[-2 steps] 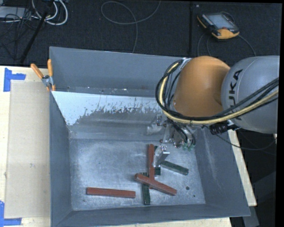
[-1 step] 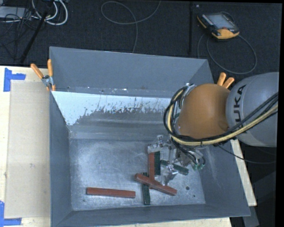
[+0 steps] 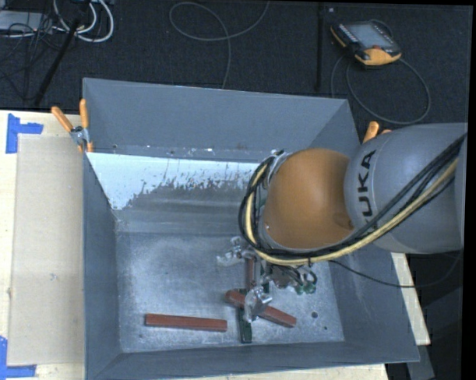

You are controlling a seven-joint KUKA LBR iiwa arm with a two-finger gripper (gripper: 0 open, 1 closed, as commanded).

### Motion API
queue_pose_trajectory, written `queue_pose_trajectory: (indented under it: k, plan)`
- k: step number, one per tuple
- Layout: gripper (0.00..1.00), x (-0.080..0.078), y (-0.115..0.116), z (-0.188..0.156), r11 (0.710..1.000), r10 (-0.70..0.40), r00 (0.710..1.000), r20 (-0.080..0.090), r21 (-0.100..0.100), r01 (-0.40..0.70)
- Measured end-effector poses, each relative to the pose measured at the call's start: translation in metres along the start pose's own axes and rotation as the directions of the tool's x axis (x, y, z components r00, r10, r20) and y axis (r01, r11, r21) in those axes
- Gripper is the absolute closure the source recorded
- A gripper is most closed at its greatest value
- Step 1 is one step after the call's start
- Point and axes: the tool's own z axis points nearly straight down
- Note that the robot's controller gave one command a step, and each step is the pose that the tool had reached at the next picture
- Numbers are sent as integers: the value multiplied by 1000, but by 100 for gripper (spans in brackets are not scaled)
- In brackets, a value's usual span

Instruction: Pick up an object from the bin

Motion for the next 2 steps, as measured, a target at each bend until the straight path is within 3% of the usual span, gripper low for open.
queue_pose_trajectory:
  k: [1, 2]
  plan:
    - [0, 24, -4, 10, 997, 77, 997, 0, -2, -77]
    - [0, -1, 41, 52, 997, 71, 997, 1, 1, -71]
